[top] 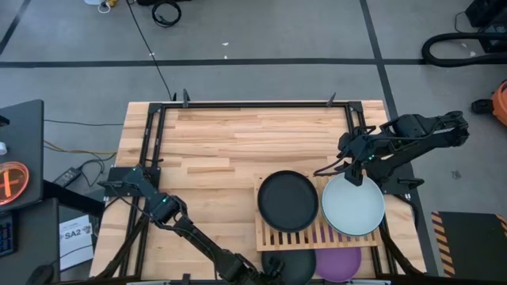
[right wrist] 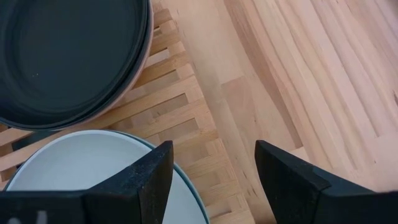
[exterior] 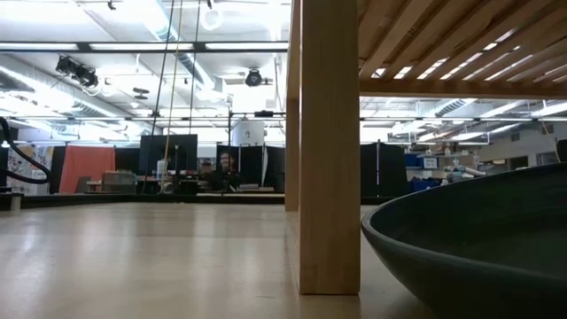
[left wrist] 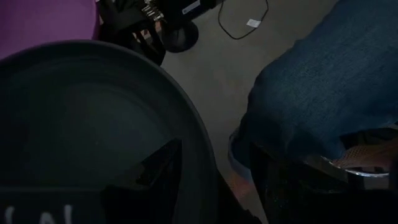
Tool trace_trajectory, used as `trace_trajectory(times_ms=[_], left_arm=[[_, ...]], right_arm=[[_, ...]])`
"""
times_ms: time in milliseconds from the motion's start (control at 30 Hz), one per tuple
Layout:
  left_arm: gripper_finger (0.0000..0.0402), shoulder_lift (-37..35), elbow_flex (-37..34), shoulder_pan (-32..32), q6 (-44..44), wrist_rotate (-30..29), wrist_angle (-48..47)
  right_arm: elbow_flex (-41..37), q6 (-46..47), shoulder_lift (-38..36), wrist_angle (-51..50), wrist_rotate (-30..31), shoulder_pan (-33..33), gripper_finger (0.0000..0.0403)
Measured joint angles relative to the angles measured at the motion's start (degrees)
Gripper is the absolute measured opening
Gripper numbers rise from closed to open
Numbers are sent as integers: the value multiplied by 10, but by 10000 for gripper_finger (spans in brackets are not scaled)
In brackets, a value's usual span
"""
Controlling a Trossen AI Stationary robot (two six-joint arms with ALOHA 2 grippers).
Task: Place and stack plates onto a shelf
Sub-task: Stack the black plate on top of the black plate
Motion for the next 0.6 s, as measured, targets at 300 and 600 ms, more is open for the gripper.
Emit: trace_trajectory(times_ms=[300,600], left_arm=[[192,0,0,1,3,19,-9],[192,0,1,-1,12,19,-28]], right_arm=[[0,0,0,0,0,0,232],[0,0,0,0,-1,0,232]])
